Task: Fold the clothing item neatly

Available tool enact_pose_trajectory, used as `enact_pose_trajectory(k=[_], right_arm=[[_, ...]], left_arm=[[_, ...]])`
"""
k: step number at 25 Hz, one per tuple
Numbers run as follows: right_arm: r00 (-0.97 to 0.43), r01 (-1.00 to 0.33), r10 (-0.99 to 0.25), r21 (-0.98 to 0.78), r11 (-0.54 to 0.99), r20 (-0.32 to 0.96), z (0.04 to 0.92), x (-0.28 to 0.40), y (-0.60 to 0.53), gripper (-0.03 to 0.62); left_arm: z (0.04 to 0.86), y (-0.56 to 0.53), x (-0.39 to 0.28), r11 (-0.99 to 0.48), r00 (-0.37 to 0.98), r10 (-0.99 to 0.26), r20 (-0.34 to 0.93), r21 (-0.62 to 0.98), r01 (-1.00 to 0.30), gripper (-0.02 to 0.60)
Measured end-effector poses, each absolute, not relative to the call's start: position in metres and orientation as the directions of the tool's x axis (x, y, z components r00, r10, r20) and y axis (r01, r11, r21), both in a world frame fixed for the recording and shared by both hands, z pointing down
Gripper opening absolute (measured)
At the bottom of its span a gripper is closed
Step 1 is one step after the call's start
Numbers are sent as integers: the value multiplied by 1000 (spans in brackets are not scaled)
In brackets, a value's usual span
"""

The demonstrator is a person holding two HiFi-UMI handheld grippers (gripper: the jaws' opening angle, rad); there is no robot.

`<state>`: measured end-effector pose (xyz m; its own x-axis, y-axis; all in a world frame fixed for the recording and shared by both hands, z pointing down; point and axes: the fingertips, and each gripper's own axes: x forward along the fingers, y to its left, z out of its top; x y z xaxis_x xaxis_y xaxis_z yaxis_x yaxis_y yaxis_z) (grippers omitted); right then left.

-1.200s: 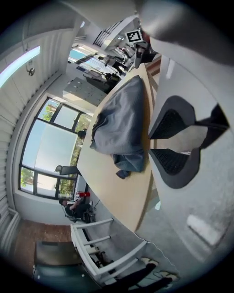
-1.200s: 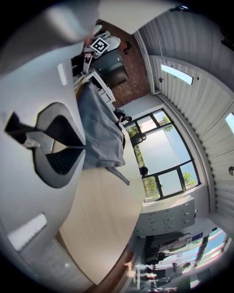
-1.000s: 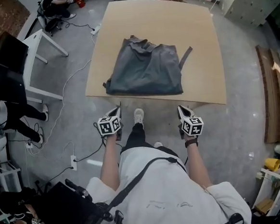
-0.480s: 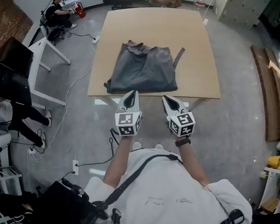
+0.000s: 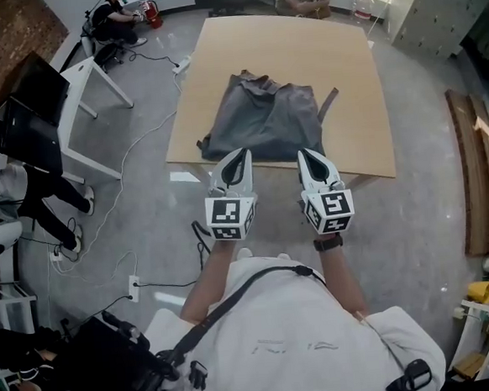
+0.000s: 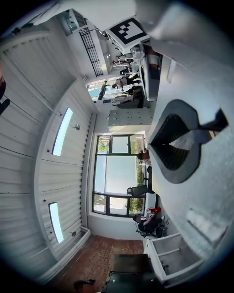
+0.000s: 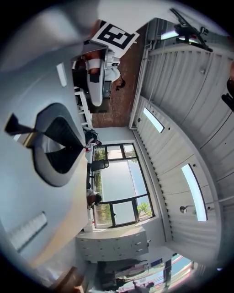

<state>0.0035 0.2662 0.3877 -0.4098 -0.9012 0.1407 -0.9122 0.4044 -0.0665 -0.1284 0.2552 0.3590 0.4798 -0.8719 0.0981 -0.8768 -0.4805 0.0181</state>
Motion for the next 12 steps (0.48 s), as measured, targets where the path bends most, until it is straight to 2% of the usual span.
enact_pose_trajectory(k=[8,12], right_arm=[[-304,-953,-939,-36,302,160,391,10,254,6],[-303,-953,-939,-37,301,164,390,0,253,6]], left_arm=[[370,246,-132,-499,500,-859,110,40,-866,0],[368,242,-135,-518,520,-847,112,44,-854,0]])
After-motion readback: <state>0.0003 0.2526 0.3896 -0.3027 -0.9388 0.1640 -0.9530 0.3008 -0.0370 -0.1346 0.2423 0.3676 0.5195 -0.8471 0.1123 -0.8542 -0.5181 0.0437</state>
